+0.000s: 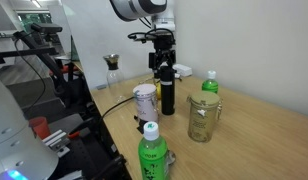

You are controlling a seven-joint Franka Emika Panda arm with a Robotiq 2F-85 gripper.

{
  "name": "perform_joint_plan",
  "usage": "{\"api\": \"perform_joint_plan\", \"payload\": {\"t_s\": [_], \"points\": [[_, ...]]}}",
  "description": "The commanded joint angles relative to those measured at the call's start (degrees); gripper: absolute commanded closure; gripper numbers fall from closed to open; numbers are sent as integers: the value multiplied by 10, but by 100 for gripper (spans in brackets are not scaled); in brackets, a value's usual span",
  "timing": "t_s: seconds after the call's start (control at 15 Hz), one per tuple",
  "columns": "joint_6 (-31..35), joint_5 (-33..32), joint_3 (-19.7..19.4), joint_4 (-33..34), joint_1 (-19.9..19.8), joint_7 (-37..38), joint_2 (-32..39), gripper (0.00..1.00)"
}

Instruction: Move the black bottle forward

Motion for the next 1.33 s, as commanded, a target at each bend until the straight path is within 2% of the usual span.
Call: {"api": "perform_joint_plan", "payload": {"t_s": [0.0,0.13,0.2,0.27,0.33,0.4,0.53,0.6,0.8,1.27], "points": [[23,12,-9,0,4,13,19,0],[29,19,-11,0,4,13,24,0],[30,22,-11,-1,5,12,25,5],[31,26,-11,-1,5,11,25,12],[34,29,-12,-1,4,11,26,29],[36,32,-12,-2,4,12,26,30],[42,36,-13,0,4,12,24,44],[44,38,-13,-1,4,11,23,48],[50,44,-13,-1,3,8,22,51],[46,54,-14,-6,1,-4,15,51]]}}
